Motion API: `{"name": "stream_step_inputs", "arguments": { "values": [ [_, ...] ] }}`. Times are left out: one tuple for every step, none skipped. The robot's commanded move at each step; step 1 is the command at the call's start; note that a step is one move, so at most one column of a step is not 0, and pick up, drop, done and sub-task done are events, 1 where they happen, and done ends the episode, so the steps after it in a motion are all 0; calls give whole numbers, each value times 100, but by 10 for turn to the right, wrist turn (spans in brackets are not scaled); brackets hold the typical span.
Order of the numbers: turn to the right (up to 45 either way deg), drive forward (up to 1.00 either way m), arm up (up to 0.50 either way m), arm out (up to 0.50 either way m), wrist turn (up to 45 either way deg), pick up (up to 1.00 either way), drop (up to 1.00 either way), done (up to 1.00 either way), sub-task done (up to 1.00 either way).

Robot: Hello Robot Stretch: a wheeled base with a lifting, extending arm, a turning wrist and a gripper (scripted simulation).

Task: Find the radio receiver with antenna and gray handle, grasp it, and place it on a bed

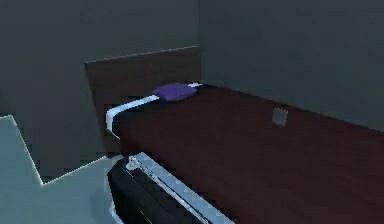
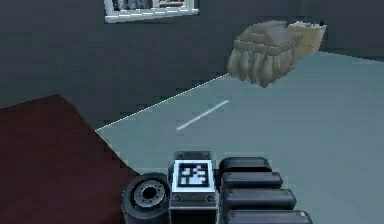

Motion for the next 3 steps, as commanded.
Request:
{"name": "stream_step_inputs", "arguments": {
  "values": [
    [450,0,0,0,0,0,0,0,0],
    [180,0,0,0,0,0,0,0,0],
    [0,30,0,0,0,0,0,0,0]
  ]
}}
